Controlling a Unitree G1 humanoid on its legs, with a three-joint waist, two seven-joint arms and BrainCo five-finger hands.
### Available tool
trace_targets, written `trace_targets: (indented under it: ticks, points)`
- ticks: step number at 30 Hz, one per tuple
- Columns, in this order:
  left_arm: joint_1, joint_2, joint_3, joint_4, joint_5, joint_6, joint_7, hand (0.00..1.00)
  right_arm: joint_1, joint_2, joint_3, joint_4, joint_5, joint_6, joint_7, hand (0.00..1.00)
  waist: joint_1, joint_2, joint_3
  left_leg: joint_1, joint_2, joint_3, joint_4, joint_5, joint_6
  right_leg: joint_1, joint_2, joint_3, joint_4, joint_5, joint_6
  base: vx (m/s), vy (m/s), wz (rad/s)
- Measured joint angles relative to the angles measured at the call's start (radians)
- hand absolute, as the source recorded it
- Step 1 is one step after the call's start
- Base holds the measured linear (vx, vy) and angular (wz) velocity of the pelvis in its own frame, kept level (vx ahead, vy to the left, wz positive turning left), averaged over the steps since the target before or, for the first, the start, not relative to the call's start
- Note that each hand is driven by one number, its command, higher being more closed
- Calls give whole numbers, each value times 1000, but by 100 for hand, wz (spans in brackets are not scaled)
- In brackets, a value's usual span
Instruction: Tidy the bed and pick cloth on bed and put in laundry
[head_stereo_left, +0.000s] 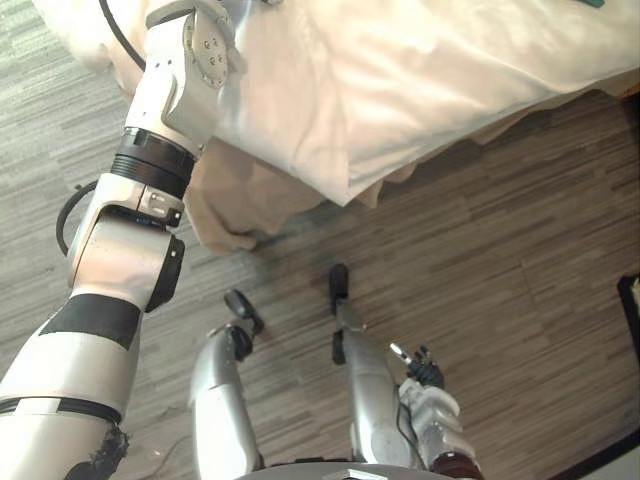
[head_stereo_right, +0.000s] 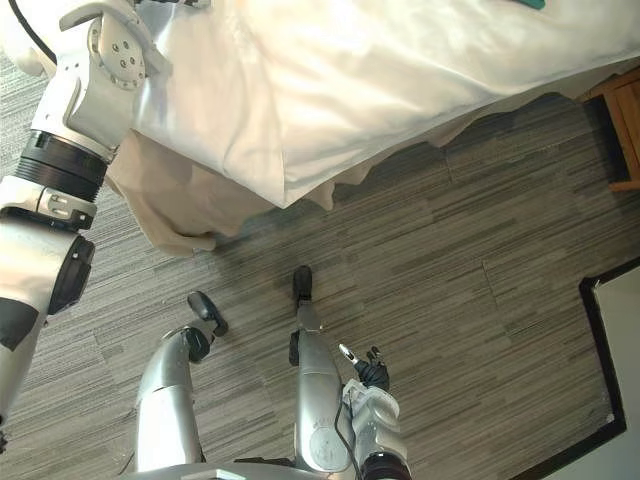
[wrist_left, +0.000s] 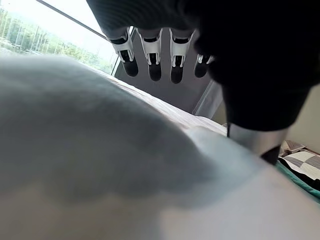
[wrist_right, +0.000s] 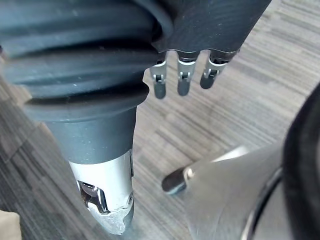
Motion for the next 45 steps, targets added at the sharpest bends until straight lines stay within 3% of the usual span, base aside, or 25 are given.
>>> trace_targets:
  ticks: [4,11,14,16,18,21,22,25,29,35,39,42,45]
  points:
    - [30,-25,52,37,-2,-1,-75,100,-46,1,-1,5,32,9,0,0,18,-3,2,-15,2,-8,7,-5,4,-13,-2,-6,17,-10,2,-19,-34,5]
    - [69,-66,20,12,-67,-3,-118,100,-106,17,1,12,41,24,0,0,24,-4,0,19,-1,-26,8,-11,5,32,-6,-32,31,-31,2,3,-24,8]
    - [184,-50,-51,-96,-101,-12,-122,100,-98,18,-1,14,40,24,0,0,32,-5,-3,84,-15,-32,-19,-10,-3,84,-16,-51,56,-65,1,38,-50,19]
    - [332,-16,-114,-197,-129,-38,-138,100,-78,19,0,15,38,35,1,0,46,-5,-51,119,-26,-30,-49,-4,-14,107,-23,-57,63,-86,-1,76,-65,14]
    - [431,6,-133,-248,-160,-54,-146,100,-70,20,0,19,27,42,2,0,51,-5,-56,170,-39,-30,-78,3,-23,152,-29,-67,63,-101,-1,92,-52,17]
    - [665,18,-136,-293,-207,-95,-167,100,-26,13,0,70,17,63,10,0,63,-4,-144,257,-78,-32,-165,29,-42,214,-45,-86,59,-134,-1,150,-68,26]
    - [751,26,-126,-304,-223,-105,-170,0,-19,8,0,105,15,65,13,0,63,-5,-173,291,-92,-33,-197,40,-48,240,-48,-90,48,-141,1,172,-60,22]
    - [1005,43,-47,-324,-261,-140,-191,0,-16,-37,3,222,-41,83,37,0,54,3,-238,406,-139,-49,-328,89,-67,342,-56,-118,-12,-144,-1,146,-59,24]
    - [1201,21,63,-325,-277,-160,-189,0,-6,-105,3,290,-101,90,70,0,39,11,-266,520,-176,-78,-455,142,-78,449,-54,-161,-67,-150,-10,71,-26,22]
    - [1402,-77,132,-275,-276,-170,-179,0,55,-137,3,300,-142,100,89,0,35,17,-322,634,-208,-94,-574,184,-81,550,-45,-187,-120,-161,-28,48,5,11]
    - [1424,-151,221,-79,-274,-212,-149,0,90,-142,3,330,-180,105,115,0,28,12,-344,683,-221,-129,-620,208,-80,599,-48,-219,-124,-174,-28,-8,18,21]
    - [1436,-154,306,53,-273,-191,-126,0,94,-151,0,332,-179,105,115,0,19,10,-346,704,-223,-133,-621,208,-80,621,-48,-220,-126,-177,-27,-18,4,4]
    - [1518,-146,492,173,-275,-147,-86,0,98,-172,-31,348,-176,104,115,0,23,9,-352,704,-225,-142,-621,210,-80,623,-50,-221,-129,-177,-27,-41,-1,4]
